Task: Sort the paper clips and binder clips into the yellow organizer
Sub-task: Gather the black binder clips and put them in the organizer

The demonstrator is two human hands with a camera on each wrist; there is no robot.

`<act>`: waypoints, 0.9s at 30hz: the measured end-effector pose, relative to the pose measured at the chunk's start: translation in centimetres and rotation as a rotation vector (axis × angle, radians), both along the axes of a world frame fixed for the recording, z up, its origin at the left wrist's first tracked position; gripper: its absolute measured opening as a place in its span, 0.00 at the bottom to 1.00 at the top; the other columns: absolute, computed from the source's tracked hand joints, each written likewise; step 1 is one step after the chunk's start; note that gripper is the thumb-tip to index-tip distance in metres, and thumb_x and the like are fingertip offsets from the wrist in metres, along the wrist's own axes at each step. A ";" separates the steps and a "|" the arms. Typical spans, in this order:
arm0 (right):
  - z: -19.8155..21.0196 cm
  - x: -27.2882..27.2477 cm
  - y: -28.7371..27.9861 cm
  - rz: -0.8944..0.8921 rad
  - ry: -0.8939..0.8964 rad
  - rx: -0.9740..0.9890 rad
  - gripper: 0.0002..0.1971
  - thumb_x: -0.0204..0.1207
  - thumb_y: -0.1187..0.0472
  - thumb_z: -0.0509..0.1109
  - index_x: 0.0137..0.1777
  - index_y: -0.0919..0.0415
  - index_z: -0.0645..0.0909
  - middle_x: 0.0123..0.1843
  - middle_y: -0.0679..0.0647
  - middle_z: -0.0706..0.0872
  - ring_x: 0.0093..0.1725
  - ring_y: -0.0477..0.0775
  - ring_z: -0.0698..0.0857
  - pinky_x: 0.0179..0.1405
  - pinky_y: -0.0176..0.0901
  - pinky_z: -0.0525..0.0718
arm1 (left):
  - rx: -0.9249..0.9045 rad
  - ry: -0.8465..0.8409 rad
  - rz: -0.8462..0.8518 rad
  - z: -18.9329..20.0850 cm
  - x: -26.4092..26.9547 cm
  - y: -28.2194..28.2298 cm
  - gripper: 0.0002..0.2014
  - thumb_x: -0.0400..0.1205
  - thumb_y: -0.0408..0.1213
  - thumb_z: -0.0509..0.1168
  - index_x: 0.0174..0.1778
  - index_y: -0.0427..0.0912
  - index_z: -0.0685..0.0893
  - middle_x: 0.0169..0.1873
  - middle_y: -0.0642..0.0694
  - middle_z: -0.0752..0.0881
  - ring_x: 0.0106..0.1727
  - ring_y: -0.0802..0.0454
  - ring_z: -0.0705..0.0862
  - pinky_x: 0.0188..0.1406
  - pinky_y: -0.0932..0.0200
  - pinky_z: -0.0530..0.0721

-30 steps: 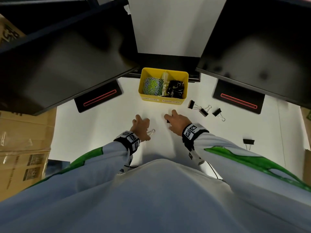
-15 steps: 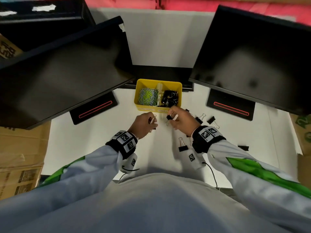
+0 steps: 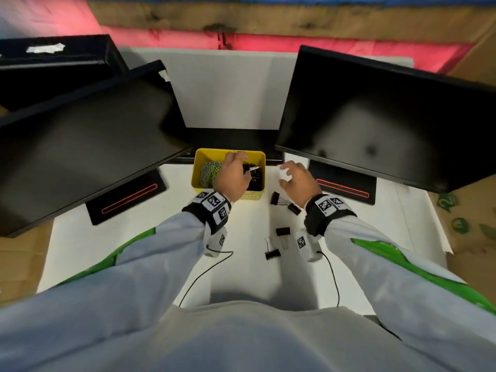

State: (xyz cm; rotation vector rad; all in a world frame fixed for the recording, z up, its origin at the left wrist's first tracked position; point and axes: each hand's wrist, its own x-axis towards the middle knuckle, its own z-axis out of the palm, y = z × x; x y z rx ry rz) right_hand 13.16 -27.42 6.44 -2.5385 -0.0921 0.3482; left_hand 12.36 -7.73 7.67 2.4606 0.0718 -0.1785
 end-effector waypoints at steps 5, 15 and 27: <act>-3.7 -1.9 -6.3 -0.007 0.215 -0.324 0.28 0.78 0.50 0.67 0.76 0.53 0.65 0.76 0.64 0.64 0.70 0.71 0.73 0.67 0.60 0.77 | 0.020 0.015 -0.291 -2.3 -5.2 -2.7 0.21 0.81 0.43 0.68 0.68 0.48 0.72 0.63 0.45 0.73 0.52 0.49 0.83 0.53 0.48 0.87; -7.1 -5.2 -5.6 0.255 0.269 -0.495 0.34 0.76 0.50 0.71 0.79 0.43 0.58 0.75 0.61 0.61 0.68 0.70 0.69 0.59 0.60 0.82 | 0.505 0.280 -0.794 -9.0 -10.5 -7.5 0.56 0.67 0.51 0.79 0.83 0.58 0.46 0.81 0.38 0.51 0.77 0.34 0.59 0.66 0.35 0.74; -7.3 -6.9 -6.6 0.381 0.310 -0.352 0.25 0.78 0.61 0.63 0.75 0.53 0.65 0.67 0.63 0.65 0.50 0.68 0.85 0.48 0.49 0.82 | 0.376 0.254 -0.712 -9.3 -10.4 -8.1 0.13 0.73 0.28 0.67 0.52 0.36 0.74 0.59 0.37 0.70 0.41 0.41 0.80 0.35 0.52 0.78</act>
